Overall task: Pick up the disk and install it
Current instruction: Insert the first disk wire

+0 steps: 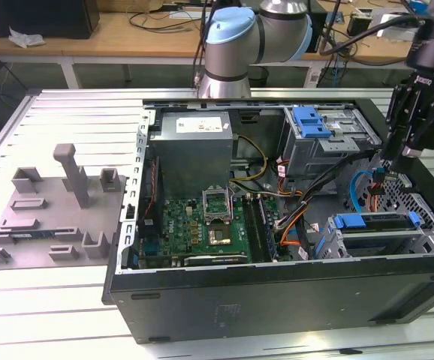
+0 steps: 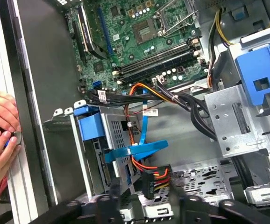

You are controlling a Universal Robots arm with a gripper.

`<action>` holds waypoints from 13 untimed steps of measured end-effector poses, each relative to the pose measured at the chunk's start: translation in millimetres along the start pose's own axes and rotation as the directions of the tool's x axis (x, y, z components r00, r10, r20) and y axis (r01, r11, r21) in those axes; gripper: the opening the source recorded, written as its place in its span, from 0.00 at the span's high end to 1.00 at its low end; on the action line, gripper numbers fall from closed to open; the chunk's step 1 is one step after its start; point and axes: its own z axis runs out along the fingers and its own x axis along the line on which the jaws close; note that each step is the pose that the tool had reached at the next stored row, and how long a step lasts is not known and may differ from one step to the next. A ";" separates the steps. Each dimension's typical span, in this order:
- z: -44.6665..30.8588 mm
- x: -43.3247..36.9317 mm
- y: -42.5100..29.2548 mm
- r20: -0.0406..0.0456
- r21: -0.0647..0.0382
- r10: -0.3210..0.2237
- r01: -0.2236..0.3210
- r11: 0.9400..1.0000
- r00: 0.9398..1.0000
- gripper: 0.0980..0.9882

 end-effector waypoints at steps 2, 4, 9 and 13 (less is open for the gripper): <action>1.2 -1.3 0.2 -0.003 0.001 0.001 -0.001 1.000 1.000 0.65; 2.4 -2.2 0.2 -0.005 0.002 0.001 -0.001 1.000 1.000 0.65; 4.8 -5.5 0.7 -0.006 0.004 0.002 -0.002 1.000 1.000 0.65; 8.0 -7.8 0.9 -0.010 0.007 0.003 -0.003 1.000 1.000 0.65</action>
